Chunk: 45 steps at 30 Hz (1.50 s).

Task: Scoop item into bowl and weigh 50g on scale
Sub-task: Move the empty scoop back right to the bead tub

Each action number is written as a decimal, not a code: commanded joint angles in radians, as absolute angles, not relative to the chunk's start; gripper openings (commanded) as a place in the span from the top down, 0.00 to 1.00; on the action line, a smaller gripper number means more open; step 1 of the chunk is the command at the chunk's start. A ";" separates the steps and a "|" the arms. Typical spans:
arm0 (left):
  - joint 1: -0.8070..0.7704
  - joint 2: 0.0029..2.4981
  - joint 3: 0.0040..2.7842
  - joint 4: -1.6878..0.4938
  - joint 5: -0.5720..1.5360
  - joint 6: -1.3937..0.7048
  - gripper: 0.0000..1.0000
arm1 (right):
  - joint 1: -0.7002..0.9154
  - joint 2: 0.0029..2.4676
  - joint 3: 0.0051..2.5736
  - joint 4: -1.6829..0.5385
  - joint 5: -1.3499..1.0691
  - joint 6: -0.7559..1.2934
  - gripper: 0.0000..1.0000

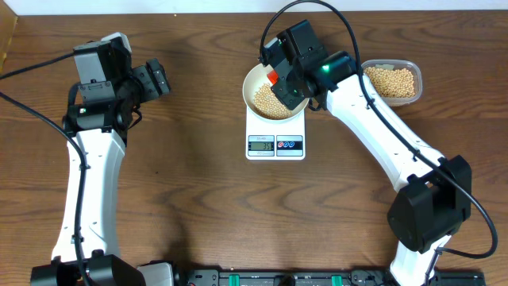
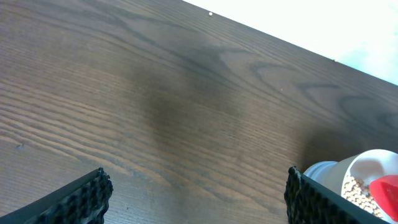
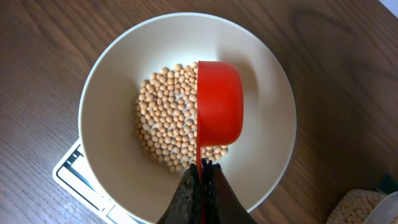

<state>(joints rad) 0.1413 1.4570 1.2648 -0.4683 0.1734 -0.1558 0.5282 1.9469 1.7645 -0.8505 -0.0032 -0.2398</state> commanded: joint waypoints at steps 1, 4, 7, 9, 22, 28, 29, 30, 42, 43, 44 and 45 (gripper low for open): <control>0.144 1.455 1.274 -0.471 0.164 -0.142 0.09 | 0.530 1.904 1.788 -0.845 -0.033 -0.243 0.99; 0.144 1.455 1.274 -0.471 0.164 -0.142 0.09 | 0.501 1.880 1.806 -0.842 -0.143 -0.202 0.99; 0.144 1.455 1.274 -0.471 0.164 -0.142 0.09 | 0.455 1.854 1.832 -0.843 -0.240 -0.168 0.99; 0.144 1.455 1.274 -0.471 0.164 -0.142 0.09 | 0.408 1.833 1.851 -0.847 -0.305 -0.142 0.99; 0.144 1.455 1.274 -0.471 0.164 -0.142 0.09 | 0.049 1.752 1.864 -0.985 -0.395 -0.052 0.99; 0.144 1.455 1.274 -0.471 0.164 -0.142 0.09 | -0.115 1.752 1.864 -1.082 -0.391 -0.004 0.99; 0.144 1.455 1.274 -0.471 0.164 -0.142 0.09 | -0.137 1.753 1.864 -1.095 -0.374 0.005 0.99; 0.144 1.455 1.274 -0.471 0.164 -0.142 0.09 | -0.155 1.753 1.863 -1.107 -0.351 0.008 0.99; 0.144 1.455 1.274 -0.471 0.164 -0.142 0.09 | -0.182 1.795 1.761 -1.095 -0.181 0.003 0.99; 0.144 1.455 1.274 -0.471 0.164 -0.142 0.09 | -0.182 1.800 1.754 -1.086 -0.182 0.004 0.99; 0.144 1.455 1.274 -0.471 0.164 -0.142 0.09 | -0.182 1.806 1.746 -1.074 -0.182 0.007 0.99; 0.144 1.455 1.274 -0.471 0.163 -0.142 0.09 | -0.180 1.814 1.735 -1.058 -0.183 0.007 0.99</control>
<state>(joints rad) 0.1413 1.4570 1.2648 -0.4683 0.1734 -0.1562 -0.1860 1.7851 1.7638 -1.0817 -0.2073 -0.0071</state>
